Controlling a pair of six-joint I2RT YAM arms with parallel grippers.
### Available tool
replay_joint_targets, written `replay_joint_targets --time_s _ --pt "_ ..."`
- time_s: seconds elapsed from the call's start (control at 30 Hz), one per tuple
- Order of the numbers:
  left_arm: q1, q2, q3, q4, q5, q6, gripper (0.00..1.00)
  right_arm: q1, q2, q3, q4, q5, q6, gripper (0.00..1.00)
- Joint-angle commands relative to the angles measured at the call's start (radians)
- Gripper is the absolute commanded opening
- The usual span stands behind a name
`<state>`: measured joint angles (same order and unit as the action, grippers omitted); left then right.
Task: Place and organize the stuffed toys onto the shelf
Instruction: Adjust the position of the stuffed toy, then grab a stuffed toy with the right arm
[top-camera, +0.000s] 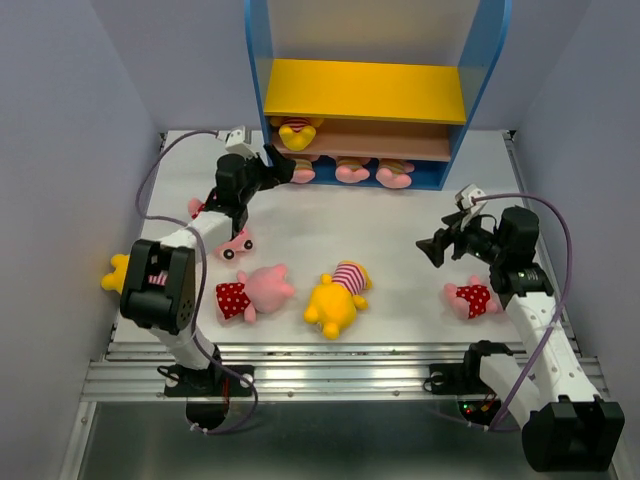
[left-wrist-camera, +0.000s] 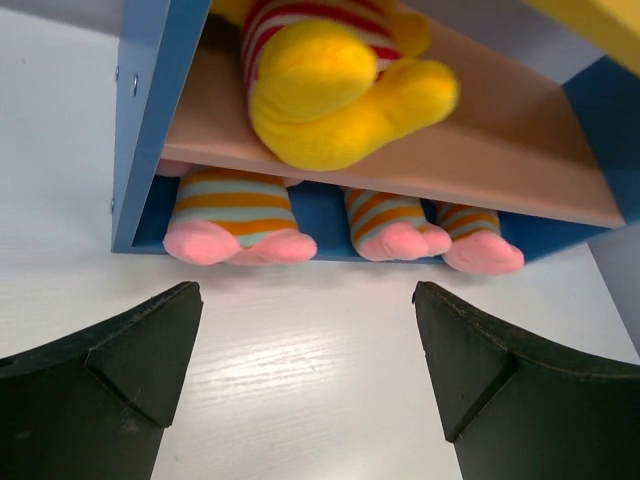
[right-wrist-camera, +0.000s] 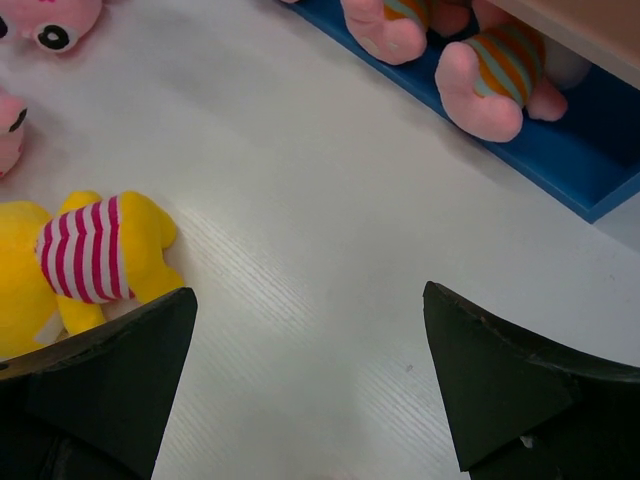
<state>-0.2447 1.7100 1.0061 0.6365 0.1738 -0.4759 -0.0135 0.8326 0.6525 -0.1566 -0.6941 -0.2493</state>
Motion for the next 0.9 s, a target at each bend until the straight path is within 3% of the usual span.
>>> replay_joint_targets --time_s 0.0,0.17,0.3,0.43,0.5,0.63,0.87 --pt "0.005 -0.237 -0.04 -0.069 0.046 0.121 0.99 -0.006 0.02 -0.002 -0.055 -0.131 -0.091 1.0" --pt "0.005 -0.495 -0.132 -0.168 0.013 0.16 0.99 -0.006 0.092 0.032 -0.171 -0.257 -0.211 1.0" --pt "0.01 -0.69 -0.126 -0.366 -0.029 0.229 0.99 -0.006 0.2 0.162 -0.449 -0.353 -0.39 1.0" --pt "0.012 -0.834 -0.167 -0.559 -0.019 0.339 0.99 0.032 0.318 0.278 -0.748 -0.445 -0.761 1.0" --pt "0.012 -0.933 -0.255 -0.56 -0.01 0.364 0.99 0.07 0.374 0.314 -0.893 -0.472 -0.974 1.0" --pt "0.012 -1.113 -0.394 -0.523 -0.034 0.396 0.99 0.24 0.442 0.347 -0.809 -0.353 -0.958 1.0" --pt "0.013 -1.17 -0.408 -0.52 -0.125 0.43 0.99 0.482 0.534 0.42 -0.657 -0.206 -0.901 1.0"
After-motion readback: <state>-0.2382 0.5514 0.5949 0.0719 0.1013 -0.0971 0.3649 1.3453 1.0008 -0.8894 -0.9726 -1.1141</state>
